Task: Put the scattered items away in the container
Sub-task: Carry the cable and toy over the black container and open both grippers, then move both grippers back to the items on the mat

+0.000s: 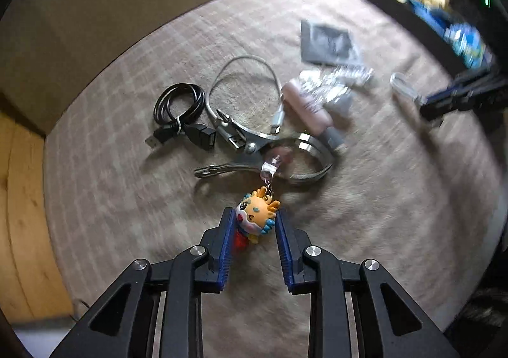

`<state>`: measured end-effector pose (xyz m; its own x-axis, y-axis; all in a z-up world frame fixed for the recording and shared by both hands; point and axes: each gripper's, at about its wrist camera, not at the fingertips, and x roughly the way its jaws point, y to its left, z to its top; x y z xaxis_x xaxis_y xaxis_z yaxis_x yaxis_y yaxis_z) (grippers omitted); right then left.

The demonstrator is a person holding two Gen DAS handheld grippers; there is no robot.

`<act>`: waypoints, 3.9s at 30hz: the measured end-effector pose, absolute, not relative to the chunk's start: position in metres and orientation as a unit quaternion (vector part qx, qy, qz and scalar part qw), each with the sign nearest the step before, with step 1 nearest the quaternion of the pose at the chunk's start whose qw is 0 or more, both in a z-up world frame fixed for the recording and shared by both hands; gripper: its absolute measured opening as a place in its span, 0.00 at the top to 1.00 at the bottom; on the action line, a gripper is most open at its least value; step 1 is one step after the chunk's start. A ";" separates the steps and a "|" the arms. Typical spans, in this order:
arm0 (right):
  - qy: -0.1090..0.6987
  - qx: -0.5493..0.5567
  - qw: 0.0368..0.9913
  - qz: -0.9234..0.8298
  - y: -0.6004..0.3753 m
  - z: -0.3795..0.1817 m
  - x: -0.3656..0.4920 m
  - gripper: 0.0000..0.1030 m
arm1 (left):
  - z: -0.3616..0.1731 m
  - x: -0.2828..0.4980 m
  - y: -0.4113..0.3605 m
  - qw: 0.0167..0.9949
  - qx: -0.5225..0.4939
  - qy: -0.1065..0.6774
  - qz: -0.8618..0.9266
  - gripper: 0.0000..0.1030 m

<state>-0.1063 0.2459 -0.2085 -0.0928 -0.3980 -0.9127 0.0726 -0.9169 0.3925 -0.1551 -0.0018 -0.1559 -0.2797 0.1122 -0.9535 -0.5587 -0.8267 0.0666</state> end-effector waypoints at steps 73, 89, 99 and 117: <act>-0.330 0.496 -0.060 -0.801 0.618 -0.116 0.057 0.63 | -0.063 -0.080 0.429 0.496 -0.461 0.179 0.713 0.50; -0.260 0.509 -0.008 -0.821 0.526 -0.094 0.004 0.55 | -0.069 -0.122 0.286 0.367 -0.481 0.144 0.783 0.50; -0.210 0.532 0.085 -0.816 0.410 -0.099 -0.057 0.55 | -0.094 -0.159 0.115 0.226 -0.521 0.075 0.820 0.50; -0.120 0.622 0.285 -0.720 0.158 -0.159 -0.137 0.59 | -0.156 -0.135 -0.007 0.157 -0.550 -0.013 0.820 0.50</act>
<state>-0.1369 0.1576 -0.1589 -0.0648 -0.5593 -0.8264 0.2598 -0.8091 0.5271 -0.1353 -0.0067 -0.1557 -0.3461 0.2711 -0.8982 -0.2433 -0.9505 -0.1932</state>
